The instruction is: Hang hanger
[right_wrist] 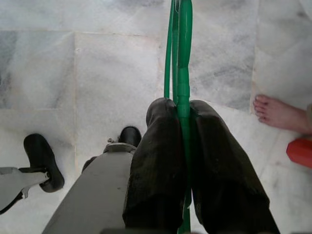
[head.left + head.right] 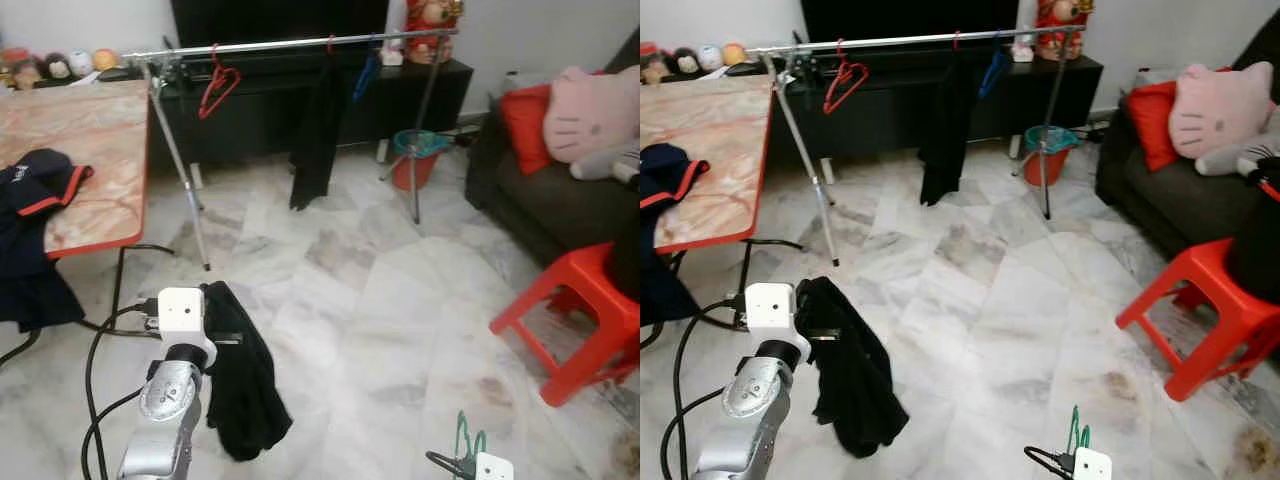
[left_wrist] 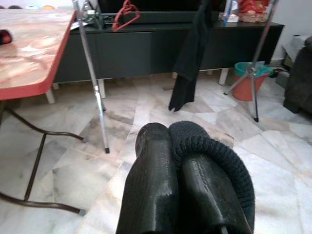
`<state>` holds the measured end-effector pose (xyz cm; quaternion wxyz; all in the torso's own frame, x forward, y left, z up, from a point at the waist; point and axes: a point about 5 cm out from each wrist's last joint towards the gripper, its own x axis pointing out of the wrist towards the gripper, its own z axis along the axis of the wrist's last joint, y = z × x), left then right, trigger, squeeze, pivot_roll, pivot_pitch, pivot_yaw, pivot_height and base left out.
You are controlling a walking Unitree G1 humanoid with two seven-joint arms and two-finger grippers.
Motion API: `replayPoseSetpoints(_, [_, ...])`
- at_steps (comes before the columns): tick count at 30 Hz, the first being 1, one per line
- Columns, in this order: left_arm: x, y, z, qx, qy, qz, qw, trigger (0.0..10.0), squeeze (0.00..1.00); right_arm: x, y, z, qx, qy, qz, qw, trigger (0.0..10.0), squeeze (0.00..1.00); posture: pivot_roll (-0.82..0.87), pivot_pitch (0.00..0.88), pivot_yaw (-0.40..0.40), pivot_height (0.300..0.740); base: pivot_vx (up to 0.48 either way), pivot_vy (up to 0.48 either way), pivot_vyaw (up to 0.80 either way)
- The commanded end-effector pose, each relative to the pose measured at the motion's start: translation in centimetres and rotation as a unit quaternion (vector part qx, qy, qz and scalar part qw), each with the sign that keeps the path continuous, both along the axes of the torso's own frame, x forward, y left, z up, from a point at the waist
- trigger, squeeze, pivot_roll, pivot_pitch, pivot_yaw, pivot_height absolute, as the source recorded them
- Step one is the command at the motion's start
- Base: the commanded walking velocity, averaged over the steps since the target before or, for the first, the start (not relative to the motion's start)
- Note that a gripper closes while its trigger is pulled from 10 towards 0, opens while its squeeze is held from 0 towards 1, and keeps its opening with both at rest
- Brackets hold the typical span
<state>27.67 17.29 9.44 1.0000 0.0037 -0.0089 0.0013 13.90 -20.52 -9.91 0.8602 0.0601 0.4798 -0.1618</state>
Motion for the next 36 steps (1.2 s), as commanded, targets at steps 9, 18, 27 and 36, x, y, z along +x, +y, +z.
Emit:
replayPoseSetpoints(9, [0.4,-0.57,0.41,0.005,-0.008,-0.006,1.0,10.0,0.0,0.2,-0.19,0.08,0.0,0.0,0.002,1.0,10.0,0.0,0.1,0.0,-0.038,0.74,0.0,0.0,0.53])
replayPoseSetpoints(18, [0.51,-0.7,0.51,0.008,-0.009,-0.008,1.0,10.0,0.0,0.42,-0.08,0.14,0.0,-0.001,0.015,1.0,10.0,0.0,0.1,0.0,-0.039,0.74,0.0,0.0,0.64])
replayPoseSetpoints(27, [0.67,-0.97,0.71,0.013,-0.011,-0.015,1.0,10.0,0.0,0.7,0.16,0.2,0.003,-0.005,0.017,1.0,10.0,0.0,0.11,0.0,-0.031,0.74,0.0,0.0,0.72])
replayPoseSetpoints(36, [0.54,-1.0,0.83,0.02,-0.012,-0.02,1.0,10.0,0.0,0.64,0.4,0.14,0.006,-0.004,0.023,1.0,10.0,0.0,0.12,0.0,-0.026,0.74,0.0,0.0,0.74])
